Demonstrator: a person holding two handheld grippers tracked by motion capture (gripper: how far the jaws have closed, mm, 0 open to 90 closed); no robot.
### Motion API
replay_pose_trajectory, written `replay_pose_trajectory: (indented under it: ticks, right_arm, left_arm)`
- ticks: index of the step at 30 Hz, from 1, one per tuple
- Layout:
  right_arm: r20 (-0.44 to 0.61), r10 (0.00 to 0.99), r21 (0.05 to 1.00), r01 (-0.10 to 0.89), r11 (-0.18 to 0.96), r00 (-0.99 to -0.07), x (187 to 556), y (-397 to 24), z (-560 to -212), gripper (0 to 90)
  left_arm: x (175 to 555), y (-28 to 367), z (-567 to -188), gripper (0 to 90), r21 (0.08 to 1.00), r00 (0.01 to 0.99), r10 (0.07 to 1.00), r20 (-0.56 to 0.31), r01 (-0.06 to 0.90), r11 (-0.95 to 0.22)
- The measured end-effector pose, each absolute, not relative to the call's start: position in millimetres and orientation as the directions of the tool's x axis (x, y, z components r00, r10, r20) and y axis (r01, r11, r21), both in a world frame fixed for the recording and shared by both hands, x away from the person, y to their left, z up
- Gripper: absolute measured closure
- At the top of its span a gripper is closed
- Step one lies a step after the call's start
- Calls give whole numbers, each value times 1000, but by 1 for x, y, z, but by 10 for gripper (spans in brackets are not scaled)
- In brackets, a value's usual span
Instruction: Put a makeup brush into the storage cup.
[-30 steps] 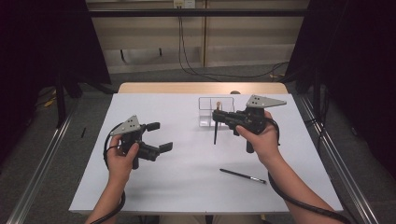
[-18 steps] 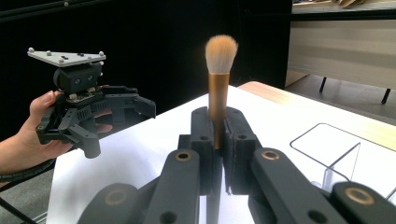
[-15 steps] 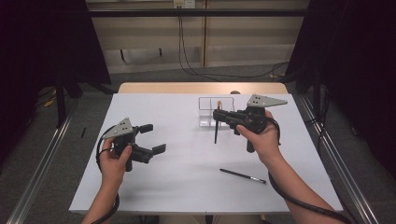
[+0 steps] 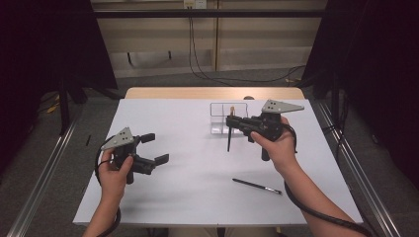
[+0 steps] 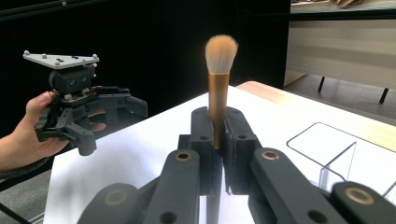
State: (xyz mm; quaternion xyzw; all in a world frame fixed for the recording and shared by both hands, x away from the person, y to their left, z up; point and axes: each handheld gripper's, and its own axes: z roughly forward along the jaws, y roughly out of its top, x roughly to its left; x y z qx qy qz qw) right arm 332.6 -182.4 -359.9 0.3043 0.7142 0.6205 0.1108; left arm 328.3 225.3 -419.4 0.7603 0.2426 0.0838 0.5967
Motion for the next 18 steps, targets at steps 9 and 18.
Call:
replay_pose_trajectory:
  ticks: [9, 18]
  right_arm:
    - [216, 575, 955, 294, 45, -790, 334, -183, -359, 845]
    - [215, 576, 955, 293, 44, -789, 335, -185, -359, 845]
  left_arm:
    - [326, 236, -420, 1, 946, 862, 484, -153, 269, -180]
    - [322, 248, -422, 1, 942, 853, 499, -153, 278, -186]
